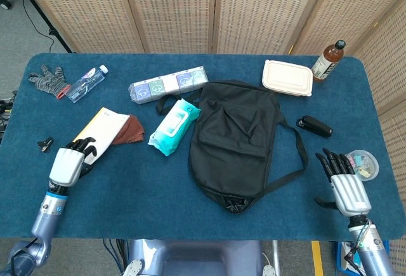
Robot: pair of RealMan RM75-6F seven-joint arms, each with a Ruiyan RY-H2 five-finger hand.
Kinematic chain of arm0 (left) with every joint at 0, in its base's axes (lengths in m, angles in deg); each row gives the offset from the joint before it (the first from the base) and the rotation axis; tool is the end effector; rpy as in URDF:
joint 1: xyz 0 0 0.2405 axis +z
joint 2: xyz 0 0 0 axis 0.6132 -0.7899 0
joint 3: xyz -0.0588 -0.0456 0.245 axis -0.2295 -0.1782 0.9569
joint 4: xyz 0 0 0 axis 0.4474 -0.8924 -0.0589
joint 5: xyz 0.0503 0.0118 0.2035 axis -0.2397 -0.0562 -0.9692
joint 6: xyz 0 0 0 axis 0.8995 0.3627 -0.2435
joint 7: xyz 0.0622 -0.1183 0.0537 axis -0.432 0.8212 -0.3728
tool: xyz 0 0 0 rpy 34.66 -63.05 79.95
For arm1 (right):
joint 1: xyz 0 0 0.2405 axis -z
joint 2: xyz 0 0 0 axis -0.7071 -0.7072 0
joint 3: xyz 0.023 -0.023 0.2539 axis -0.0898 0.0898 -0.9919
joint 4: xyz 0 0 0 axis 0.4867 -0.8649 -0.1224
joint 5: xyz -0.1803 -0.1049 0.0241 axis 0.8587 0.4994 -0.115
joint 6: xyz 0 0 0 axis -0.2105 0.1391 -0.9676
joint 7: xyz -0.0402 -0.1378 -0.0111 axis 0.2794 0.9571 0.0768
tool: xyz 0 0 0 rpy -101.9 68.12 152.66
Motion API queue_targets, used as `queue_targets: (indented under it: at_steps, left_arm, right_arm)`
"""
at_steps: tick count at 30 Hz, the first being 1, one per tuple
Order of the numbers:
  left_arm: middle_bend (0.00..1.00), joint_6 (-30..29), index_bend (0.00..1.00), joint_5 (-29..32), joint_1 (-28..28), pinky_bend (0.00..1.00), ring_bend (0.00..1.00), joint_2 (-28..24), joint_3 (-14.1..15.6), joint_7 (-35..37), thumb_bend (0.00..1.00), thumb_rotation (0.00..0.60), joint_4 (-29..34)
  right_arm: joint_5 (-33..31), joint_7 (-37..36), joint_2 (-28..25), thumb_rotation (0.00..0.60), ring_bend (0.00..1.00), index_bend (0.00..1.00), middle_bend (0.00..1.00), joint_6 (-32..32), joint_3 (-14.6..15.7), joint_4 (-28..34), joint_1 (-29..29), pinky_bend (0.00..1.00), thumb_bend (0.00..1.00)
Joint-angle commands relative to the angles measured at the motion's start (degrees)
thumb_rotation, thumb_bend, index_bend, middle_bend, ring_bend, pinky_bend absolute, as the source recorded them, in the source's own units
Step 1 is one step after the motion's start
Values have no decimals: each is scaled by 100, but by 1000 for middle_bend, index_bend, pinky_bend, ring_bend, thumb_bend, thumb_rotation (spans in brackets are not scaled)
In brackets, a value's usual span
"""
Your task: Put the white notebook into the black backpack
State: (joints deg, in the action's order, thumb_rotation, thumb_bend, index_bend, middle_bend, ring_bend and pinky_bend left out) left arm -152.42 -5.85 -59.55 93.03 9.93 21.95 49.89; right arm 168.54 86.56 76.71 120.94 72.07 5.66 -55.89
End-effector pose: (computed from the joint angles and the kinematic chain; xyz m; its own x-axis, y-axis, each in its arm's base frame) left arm -0.3260 0.2872 0.0186 0.4419 -0.1457 0.8851 0.8342 -0.2962 -0.4652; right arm -0.2979 -0.2094 0.1103 0.4052 -0.1301 0.9049 -0.9136 -0.0941 0.3956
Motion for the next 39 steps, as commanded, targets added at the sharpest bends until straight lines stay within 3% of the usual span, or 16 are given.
queue_targets:
  at_steps: [1, 8, 15, 21, 26, 32, 39]
  left_arm:
    - [424, -14, 666, 25, -12, 626, 451, 4, -23, 39, 483, 600, -18]
    - [479, -65, 725, 100, -43, 725, 506, -21, -85, 271, 555, 600, -30]
    - [526, -133, 779, 173, -144, 744, 538, -74, -176, 398, 563, 600, -53]
    - [538, -105, 793, 267, -359, 750, 548, -222, -318, 478, 563, 600, 17]
    - [544, -65, 797, 338, -488, 750, 550, -379, -417, 453, 563, 600, 247]
    - [551, 19, 804, 307, -593, 750, 552, -810, -407, 453, 564, 600, 832]
    - [569, 326, 819, 528, -536, 750, 554, -1600, -540, -7, 563, 600, 2286]
  right_arm:
    - [23, -5, -18, 600, 0, 0, 0, -50, 15, 37, -30, 0, 0]
    - [59, -179, -146, 600, 0, 0, 0, -478, 62, 432, -254, 0, 0]
    - [-63, -370, -252, 600, 0, 0, 0, -920, 46, 898, -486, 0, 0]
    - [-430, -702, -363, 600, 0, 0, 0, -1586, -242, 1457, -960, 0, 0]
    - [-820, -568, -215, 600, 0, 0, 0, -1957, -434, 1563, -1283, 0, 0]
    - [-1215, -33, 88, 600, 0, 44, 5, -2232, -432, 1577, -1570, 0, 0]
    - [-1495, 420, 256, 600, 0, 88, 46, -2349, -284, 1751, -1706, 0, 0]
